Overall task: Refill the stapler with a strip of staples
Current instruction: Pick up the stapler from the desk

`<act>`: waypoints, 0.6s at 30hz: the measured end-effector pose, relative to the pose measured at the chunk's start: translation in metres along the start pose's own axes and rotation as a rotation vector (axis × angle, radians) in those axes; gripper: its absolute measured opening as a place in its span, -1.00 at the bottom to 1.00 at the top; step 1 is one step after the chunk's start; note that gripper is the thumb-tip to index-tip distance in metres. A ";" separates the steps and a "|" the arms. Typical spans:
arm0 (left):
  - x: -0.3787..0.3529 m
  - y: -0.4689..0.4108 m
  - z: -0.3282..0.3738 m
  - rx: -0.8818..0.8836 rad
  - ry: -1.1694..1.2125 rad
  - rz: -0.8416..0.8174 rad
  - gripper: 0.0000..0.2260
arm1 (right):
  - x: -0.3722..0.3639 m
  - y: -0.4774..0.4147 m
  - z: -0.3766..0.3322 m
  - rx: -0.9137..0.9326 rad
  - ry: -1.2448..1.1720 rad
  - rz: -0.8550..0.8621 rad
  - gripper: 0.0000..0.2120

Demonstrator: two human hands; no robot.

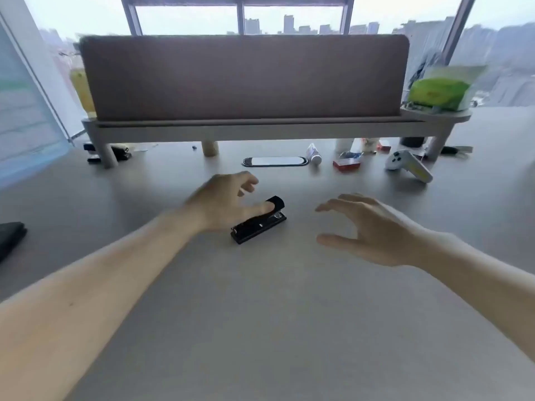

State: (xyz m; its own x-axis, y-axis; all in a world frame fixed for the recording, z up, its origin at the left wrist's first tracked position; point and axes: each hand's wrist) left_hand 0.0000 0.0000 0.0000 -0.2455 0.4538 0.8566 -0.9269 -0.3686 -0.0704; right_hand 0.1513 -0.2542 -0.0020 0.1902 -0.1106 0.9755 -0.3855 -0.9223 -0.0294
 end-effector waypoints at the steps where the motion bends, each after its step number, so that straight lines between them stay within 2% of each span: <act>1: -0.009 0.003 0.004 0.036 0.000 -0.032 -0.46 | -0.006 0.008 -0.004 0.015 0.030 -0.011 -0.27; 5: -0.035 0.021 0.012 0.040 -0.021 0.017 -0.79 | -0.035 0.029 -0.022 0.036 -0.009 -0.024 -0.39; 11: -0.033 0.068 0.015 -0.137 -0.015 -0.155 -0.83 | -0.065 0.030 -0.036 0.000 -0.216 0.057 -0.34; 16: -0.039 0.099 0.021 -0.164 0.008 -0.144 -0.83 | -0.082 0.025 -0.050 0.089 -0.401 0.086 -0.70; 18: -0.045 0.100 0.028 -0.166 0.014 -0.124 -0.81 | -0.084 0.024 -0.052 0.085 -0.462 0.092 -0.75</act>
State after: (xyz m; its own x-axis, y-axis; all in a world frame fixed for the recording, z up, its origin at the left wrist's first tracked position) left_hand -0.0734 -0.0795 -0.0310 -0.1295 0.4994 0.8566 -0.9840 -0.1710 -0.0490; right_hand 0.0791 -0.2480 -0.0733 0.5480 -0.3282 0.7694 -0.3477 -0.9259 -0.1474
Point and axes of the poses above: each hand's wrist, its own y-axis away from the middle knuckle, its own x-axis out of the back of the hand, z = x × y, and after that the axes turned 8 degrees about -z, right-handed
